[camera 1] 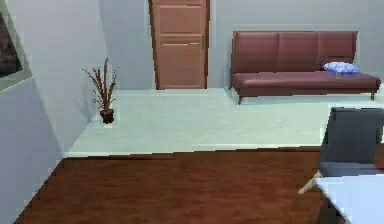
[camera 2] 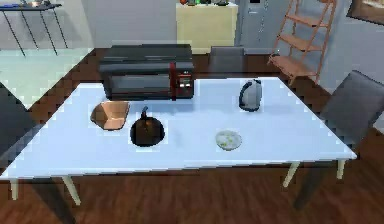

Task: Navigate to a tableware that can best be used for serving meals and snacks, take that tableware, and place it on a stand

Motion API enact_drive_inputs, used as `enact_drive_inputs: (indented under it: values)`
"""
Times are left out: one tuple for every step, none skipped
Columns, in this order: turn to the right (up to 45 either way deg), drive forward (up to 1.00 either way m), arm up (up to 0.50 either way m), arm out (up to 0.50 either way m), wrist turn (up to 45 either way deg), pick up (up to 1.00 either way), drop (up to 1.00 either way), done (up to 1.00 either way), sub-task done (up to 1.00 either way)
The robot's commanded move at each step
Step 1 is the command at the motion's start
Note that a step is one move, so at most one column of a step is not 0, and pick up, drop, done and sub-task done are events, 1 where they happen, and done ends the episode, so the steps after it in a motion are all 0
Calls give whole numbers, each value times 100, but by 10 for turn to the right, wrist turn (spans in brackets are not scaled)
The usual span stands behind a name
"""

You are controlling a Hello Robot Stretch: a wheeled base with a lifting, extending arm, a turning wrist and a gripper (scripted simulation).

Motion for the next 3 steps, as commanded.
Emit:
enact_drive_inputs:
  values:
    - [0, 100, 0, 0, 0, 0, 0, 0, 0]
    - [330, 0, 0, 0, 0, 0, 0, 0, 0]
    - [0, 15, 0, 0, 0, 0, 0, 0, 0]
